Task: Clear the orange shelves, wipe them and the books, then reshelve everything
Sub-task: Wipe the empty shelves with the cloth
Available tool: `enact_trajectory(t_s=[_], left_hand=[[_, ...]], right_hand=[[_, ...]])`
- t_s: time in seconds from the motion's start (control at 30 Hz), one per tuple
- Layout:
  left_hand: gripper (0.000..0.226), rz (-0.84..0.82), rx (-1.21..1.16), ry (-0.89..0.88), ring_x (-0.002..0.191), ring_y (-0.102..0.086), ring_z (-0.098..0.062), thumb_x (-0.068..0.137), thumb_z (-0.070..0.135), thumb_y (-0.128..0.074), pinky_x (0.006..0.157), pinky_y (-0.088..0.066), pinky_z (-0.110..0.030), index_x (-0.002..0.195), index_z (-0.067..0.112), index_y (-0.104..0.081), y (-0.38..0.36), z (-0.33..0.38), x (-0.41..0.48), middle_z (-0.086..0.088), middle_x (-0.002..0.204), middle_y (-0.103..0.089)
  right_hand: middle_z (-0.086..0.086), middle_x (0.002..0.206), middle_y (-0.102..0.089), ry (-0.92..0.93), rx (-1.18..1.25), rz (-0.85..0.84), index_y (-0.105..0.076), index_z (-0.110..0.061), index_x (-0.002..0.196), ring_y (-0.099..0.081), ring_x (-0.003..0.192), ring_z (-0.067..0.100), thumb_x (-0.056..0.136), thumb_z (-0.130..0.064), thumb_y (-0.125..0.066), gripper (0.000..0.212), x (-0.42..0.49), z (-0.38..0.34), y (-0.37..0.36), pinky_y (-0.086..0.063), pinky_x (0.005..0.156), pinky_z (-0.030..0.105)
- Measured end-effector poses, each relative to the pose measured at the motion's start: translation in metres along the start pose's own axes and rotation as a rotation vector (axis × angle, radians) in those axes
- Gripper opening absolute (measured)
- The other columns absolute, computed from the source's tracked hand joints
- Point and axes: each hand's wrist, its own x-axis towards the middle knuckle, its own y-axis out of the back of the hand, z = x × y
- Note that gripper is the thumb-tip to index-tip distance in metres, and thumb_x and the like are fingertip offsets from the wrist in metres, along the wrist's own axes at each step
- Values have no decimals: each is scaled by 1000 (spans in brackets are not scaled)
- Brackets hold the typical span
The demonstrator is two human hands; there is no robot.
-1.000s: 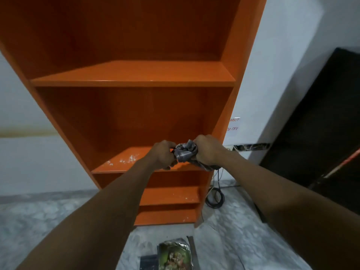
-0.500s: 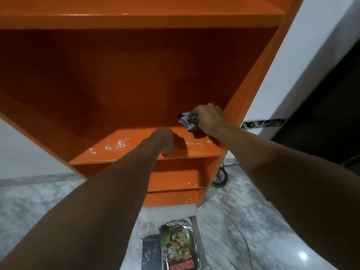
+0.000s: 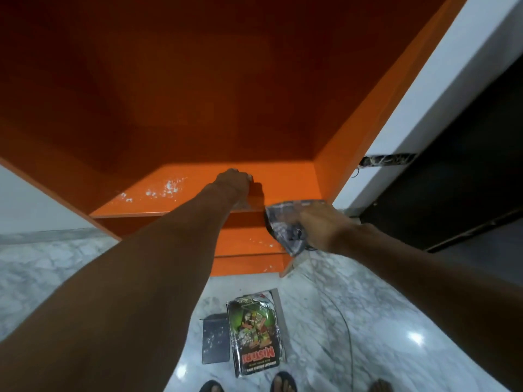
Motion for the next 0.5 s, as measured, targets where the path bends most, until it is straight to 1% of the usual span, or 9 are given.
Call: enact_trajectory(t_s=[0.07,0.1,0.13,0.2,0.23,0.3,0.33,0.4,0.5], left_hand=[[54,26,0,-30,126,-47,-32,96,33,-59,93,-43,-33,144,15,-42,-2,-1,2,-16,138,-45],[59,19,21,-36,126,-46,-32,95,35,-60,94,-44,-33,146,16,-39,-1,-2,4,-16,138,-44],[61,31,22,-43,126,-47,-32,95,37,-60,93,-44,-33,147,16,-37,-5,-4,5,-15,138,-45],[58,65,41,-67,124,-48,-32,96,39,-57,90,-44,-34,146,16,-38,-7,-6,5,-15,135,-48],[56,74,50,-58,125,-48,-32,97,38,-56,89,-44,-34,146,16,-38,-8,-6,6,-15,135,-48],[58,116,58,-83,127,-46,-32,98,38,-54,93,-43,-35,148,16,-35,-9,-5,6,-14,139,-47],[61,119,68,-87,127,-45,-31,97,39,-55,93,-44,-35,149,16,-34,-9,-6,7,-14,140,-46],[64,90,80,-65,124,-48,-32,95,43,-58,91,-45,-36,148,15,-38,-12,-6,11,-15,139,-45],[62,80,38,-27,122,-51,-34,93,43,-62,90,-44,-37,142,10,-46,-12,-6,10,-17,138,-45]], right_hand=[[3,136,-57,-24,91,-56,-60,-18,130,-61,107,14,91,4,-52,45,-13,0,1,-45,86,16],[3,137,-57,-50,133,-49,-62,-15,127,-63,101,10,90,8,-51,45,-13,1,4,-44,80,9],[2,134,-58,-69,170,-17,-63,-16,124,-64,95,8,88,10,-51,46,-12,1,13,-47,76,8],[3,126,-64,-62,219,133,-65,-18,120,-67,96,15,87,8,-54,44,6,0,36,-54,77,18],[3,122,-66,-78,220,211,-64,-20,122,-67,94,18,88,6,-55,44,21,2,48,-54,76,20],[6,118,-66,-151,183,314,-59,-22,130,-66,96,22,91,4,-54,47,57,6,64,-49,74,21],[8,120,-65,-183,175,329,-59,-23,130,-64,101,25,91,3,-53,47,76,9,67,-48,76,25],[11,126,-62,-206,118,259,-57,-25,133,-60,111,30,93,-1,-52,47,100,8,62,-47,82,33],[13,138,-52,-161,-42,128,-43,-31,144,-51,123,36,95,-3,-49,57,104,-1,44,-43,95,40]])
